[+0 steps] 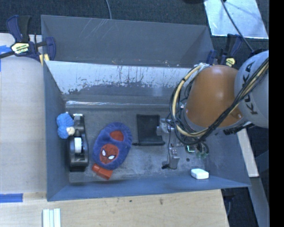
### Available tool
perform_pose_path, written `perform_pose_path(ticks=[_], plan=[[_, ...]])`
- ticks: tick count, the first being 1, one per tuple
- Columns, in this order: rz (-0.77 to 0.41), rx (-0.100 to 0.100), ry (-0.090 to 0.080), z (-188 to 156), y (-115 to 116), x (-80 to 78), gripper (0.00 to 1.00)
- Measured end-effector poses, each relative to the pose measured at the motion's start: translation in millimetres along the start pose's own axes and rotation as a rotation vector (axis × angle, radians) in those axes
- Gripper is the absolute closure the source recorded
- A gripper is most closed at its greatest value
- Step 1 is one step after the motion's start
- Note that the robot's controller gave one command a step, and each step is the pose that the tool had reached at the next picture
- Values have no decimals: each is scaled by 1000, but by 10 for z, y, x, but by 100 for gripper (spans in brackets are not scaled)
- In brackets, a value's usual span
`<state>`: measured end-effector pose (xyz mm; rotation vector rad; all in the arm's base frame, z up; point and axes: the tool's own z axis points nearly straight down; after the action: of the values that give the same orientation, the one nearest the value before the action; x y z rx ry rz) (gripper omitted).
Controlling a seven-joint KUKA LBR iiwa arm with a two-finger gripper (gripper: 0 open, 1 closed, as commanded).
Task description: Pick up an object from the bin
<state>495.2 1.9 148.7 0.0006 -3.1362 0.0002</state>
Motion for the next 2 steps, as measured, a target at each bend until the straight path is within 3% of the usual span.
perform_pose_path(ticks=[1,2], plan=[[-116,0,-10,813,260,-826,0],[-21,1,-13,466,30,-843,0]])
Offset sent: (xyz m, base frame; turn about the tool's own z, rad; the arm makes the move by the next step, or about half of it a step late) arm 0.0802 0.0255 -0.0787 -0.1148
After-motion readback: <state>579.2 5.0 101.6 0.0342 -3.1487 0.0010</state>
